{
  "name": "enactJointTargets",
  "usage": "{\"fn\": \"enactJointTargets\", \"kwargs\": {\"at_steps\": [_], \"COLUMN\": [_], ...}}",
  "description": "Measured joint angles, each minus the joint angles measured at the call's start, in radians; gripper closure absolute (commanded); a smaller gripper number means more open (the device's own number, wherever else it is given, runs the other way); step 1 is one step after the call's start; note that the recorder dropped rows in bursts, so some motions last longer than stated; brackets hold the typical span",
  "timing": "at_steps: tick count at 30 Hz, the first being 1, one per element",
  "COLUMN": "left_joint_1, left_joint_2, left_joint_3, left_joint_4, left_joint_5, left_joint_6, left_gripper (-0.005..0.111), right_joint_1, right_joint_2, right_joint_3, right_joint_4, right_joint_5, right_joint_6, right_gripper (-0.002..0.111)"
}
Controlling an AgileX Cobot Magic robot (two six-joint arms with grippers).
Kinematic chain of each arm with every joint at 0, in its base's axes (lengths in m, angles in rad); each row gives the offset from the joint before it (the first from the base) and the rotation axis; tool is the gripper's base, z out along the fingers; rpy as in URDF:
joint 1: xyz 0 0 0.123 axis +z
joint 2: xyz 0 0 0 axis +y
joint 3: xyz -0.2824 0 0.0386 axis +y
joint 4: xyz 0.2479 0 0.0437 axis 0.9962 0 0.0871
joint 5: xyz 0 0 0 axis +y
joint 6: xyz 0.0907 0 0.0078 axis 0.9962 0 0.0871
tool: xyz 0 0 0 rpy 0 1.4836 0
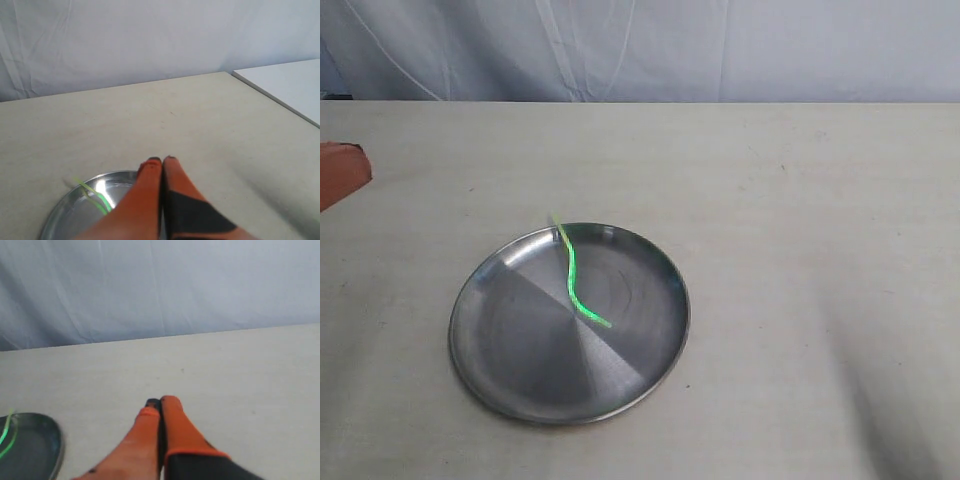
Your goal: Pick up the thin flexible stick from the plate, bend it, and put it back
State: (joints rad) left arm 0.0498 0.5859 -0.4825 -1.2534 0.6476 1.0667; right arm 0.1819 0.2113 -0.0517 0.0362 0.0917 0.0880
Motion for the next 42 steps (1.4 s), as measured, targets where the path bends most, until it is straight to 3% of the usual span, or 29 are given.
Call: {"fn": "enactJointTargets", "kwargs": {"at_steps": [7, 14, 42], "left_joint_1": [0.0, 0.0, -0.024], "left_joint_2": [0.0, 0.0, -0.048], "left_joint_3": [0.0, 0.0, 0.027], "left_joint_4": [0.0, 0.0, 0.046], "left_joint_5": [0.0, 0.0, -0.039], "left_joint_6": [0.0, 0.0, 0.005], "left_gripper": [0.107, 0.107, 0.107], "right_joint_1": [-0.15, -0.156, -0.156], "right_joint_2": [-0.103, -0.164, -0.184], "right_joint_3": [0.014, 0.046, 0.048], "right_joint_4": [0.019, 0.019, 0.019], "right_joint_5": [0.115, 0.22, 0.22], "right_joint_6": [-0.039, -0.12, -0.124], "right_gripper": [0.109, 0.109, 0.109]}}
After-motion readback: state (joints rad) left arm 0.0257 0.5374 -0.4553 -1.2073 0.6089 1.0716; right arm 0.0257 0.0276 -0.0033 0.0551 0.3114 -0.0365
